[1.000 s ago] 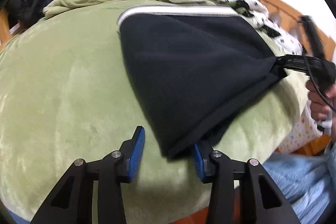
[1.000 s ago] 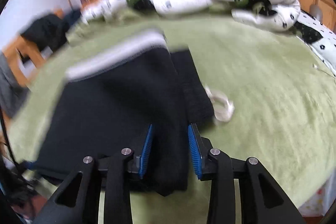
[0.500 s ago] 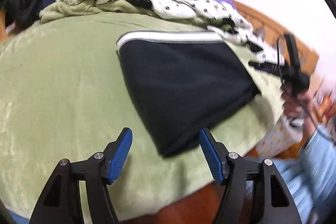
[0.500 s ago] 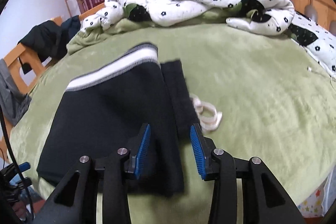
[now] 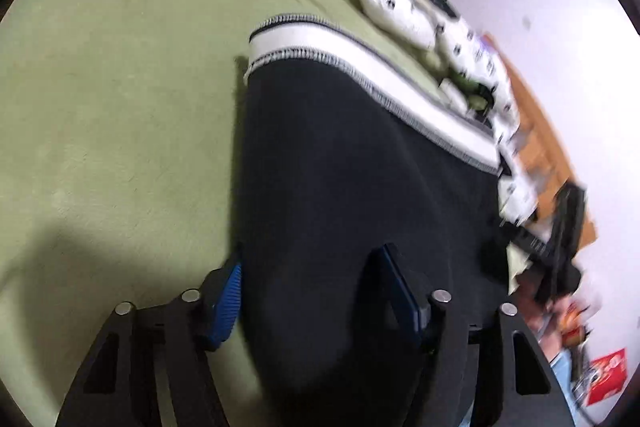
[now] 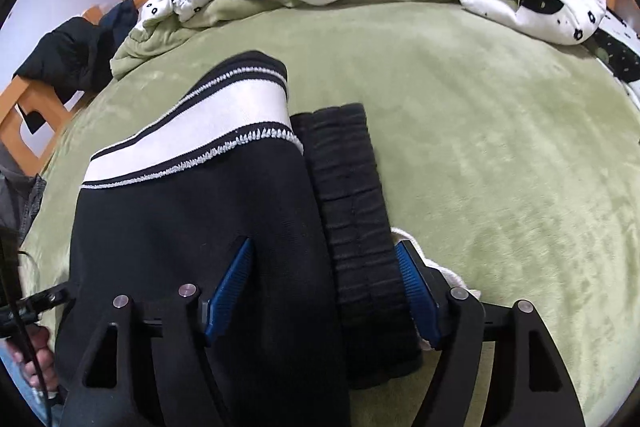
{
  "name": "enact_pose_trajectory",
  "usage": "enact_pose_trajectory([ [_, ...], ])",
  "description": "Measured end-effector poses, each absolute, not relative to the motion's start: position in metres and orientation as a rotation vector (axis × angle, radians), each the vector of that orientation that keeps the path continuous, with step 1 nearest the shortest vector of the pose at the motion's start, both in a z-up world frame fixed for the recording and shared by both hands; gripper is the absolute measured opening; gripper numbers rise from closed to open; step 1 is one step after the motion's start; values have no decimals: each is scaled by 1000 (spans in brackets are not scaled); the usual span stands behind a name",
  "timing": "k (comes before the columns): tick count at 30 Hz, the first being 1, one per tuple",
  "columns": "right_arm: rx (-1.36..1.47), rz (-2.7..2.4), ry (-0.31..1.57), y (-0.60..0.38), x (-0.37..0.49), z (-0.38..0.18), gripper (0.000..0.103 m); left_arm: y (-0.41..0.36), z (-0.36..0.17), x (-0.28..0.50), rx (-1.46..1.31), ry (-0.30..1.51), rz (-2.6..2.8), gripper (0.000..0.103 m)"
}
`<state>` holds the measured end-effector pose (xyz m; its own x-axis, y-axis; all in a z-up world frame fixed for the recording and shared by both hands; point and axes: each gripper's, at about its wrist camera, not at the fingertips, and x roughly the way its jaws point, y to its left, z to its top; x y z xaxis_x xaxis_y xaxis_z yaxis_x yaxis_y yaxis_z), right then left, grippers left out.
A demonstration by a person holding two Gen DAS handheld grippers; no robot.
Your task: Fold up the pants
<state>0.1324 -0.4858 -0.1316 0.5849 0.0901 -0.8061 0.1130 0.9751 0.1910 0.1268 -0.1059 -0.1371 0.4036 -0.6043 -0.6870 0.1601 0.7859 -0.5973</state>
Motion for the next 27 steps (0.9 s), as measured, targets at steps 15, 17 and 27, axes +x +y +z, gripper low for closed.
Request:
enact_pose_trajectory([
  [15, 344, 18, 724, -396, 118, -49, 20, -48, -54, 159, -439, 918, -446, 11],
  [17, 377, 99, 730, -368, 133, -45, 19, -16, -43, 169, -438, 912, -416, 11],
  [27, 66, 83, 917, -268, 184, -121, 28, 78, -124, 181, -287, 1118, -227, 29],
])
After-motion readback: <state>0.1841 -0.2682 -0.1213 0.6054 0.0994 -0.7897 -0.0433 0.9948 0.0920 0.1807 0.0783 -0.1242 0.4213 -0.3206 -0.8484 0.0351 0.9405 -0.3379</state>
